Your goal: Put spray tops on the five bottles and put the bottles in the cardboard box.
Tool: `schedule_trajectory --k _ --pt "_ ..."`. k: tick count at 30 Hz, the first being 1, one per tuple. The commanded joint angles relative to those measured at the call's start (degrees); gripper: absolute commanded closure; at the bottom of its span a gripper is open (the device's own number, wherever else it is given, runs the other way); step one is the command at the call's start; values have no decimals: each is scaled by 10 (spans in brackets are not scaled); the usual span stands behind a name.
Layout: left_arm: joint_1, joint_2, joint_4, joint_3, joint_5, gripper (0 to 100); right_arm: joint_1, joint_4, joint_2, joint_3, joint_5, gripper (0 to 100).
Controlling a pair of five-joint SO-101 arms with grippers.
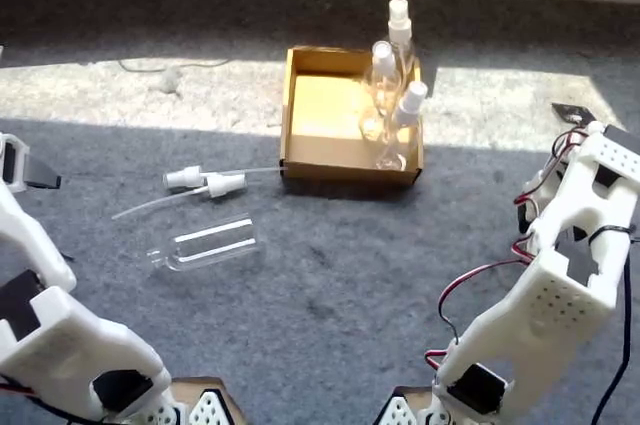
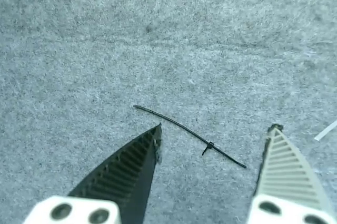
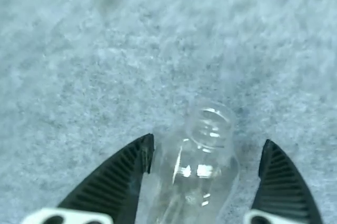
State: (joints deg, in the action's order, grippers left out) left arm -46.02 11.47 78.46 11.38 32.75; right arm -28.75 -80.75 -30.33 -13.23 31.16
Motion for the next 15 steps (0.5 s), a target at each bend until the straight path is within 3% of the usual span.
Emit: schedule_trajectory --k 1,5,15 --pt "25 -6 4 23 -2 710 -4 -7 0 -27 -5 728" --pt "27 -6 4 26 -2 710 -8 -32 -1 -18 -5 786" --pt "28 -6 4 22 -2 710 -15 -42 -4 -9 -34 810"
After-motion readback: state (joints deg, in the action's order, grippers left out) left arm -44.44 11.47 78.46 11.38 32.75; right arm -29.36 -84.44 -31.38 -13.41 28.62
